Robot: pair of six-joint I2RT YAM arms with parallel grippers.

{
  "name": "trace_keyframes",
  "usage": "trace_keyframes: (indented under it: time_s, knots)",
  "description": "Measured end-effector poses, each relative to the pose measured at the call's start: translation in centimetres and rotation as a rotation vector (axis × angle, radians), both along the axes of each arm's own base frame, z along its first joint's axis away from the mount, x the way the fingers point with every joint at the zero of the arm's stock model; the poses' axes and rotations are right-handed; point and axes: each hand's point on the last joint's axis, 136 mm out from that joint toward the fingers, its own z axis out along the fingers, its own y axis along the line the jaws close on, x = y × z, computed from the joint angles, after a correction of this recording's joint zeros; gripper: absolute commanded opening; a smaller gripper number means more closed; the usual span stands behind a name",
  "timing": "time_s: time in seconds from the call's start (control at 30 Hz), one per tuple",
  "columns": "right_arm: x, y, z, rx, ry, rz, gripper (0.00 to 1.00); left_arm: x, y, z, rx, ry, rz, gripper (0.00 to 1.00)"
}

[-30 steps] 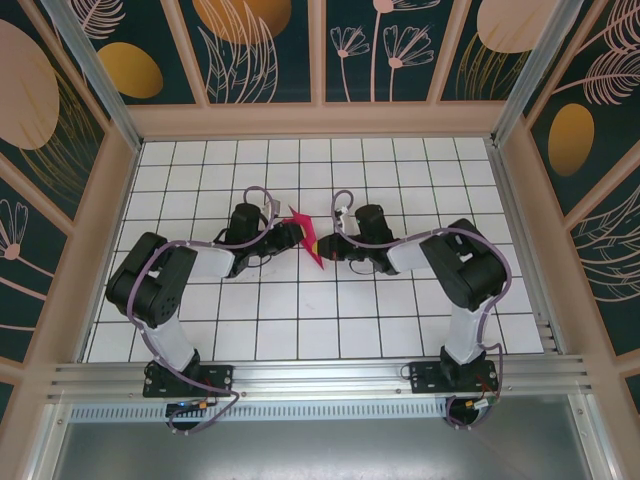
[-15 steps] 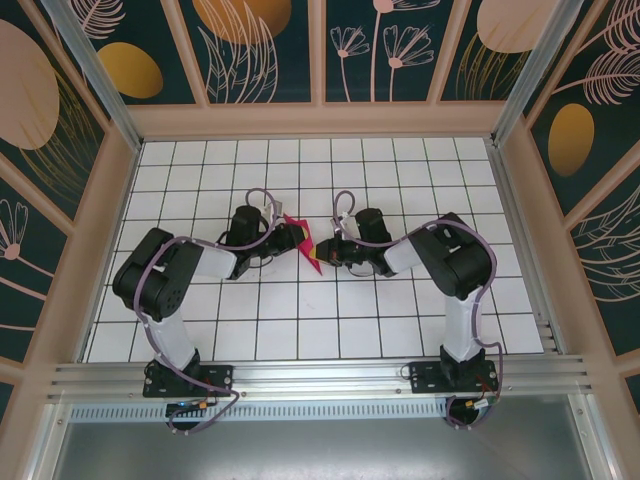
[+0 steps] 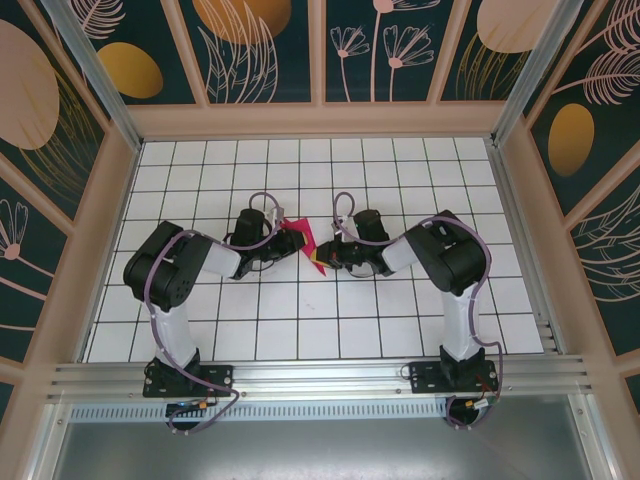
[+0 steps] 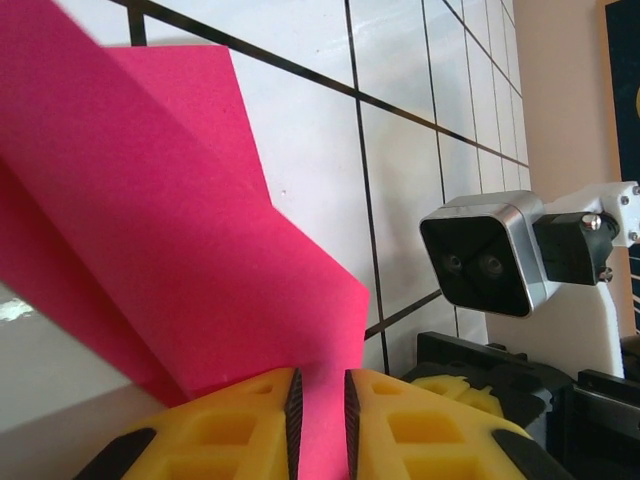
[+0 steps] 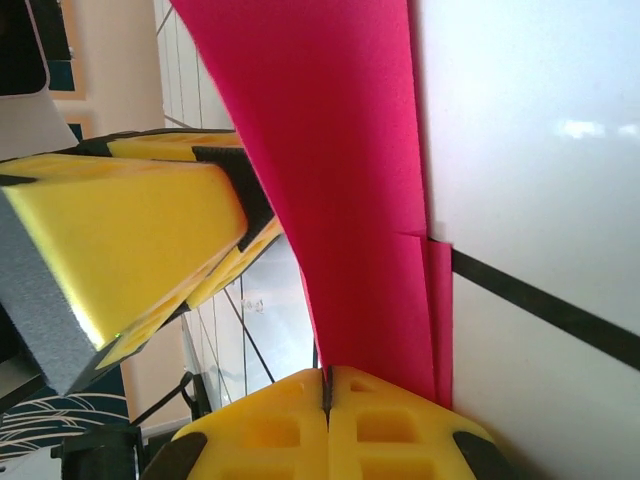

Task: Fold a paper plane with a square sheet of paper (pick it up from the middle)
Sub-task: Fold the wing for the fifth time at the center of the table.

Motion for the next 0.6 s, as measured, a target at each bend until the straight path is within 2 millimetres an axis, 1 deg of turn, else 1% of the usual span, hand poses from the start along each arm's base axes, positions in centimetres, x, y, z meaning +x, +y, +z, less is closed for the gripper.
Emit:
trace_keyframes:
  time_s: [0.2, 0.27, 0.37, 0.5, 0.6]
  knots:
    - [0.19, 0.11, -0.07, -0.013, 0.016, 0.001, 0.00, 0.35, -0.03, -0.68, 0.016, 0.025, 0.007, 0.21]
    - [0.22, 0.13, -0.07, -0.016, 0.018, 0.002, 0.02, 0.45, -0.04, -0.77, 0.021, 0.032, 0.009, 0.21]
    - [0.29, 0.17, -0.11, -0.024, 0.023, 0.004, 0.09, 0.61, -0.01, -0.85, 0.029, 0.046, 0.016, 0.21]
    - [0.50, 0.30, 0.23, -0.036, 0.003, 0.020, 0.21, 0.87, -0.02, -0.98, 0.035, 0.068, 0.027, 0.20]
    - [0.82, 0.20, 0.59, -0.062, -0.035, 0.021, 0.26, 0.97, -0.02, -1.06, 0.038, 0.085, 0.033, 0.20]
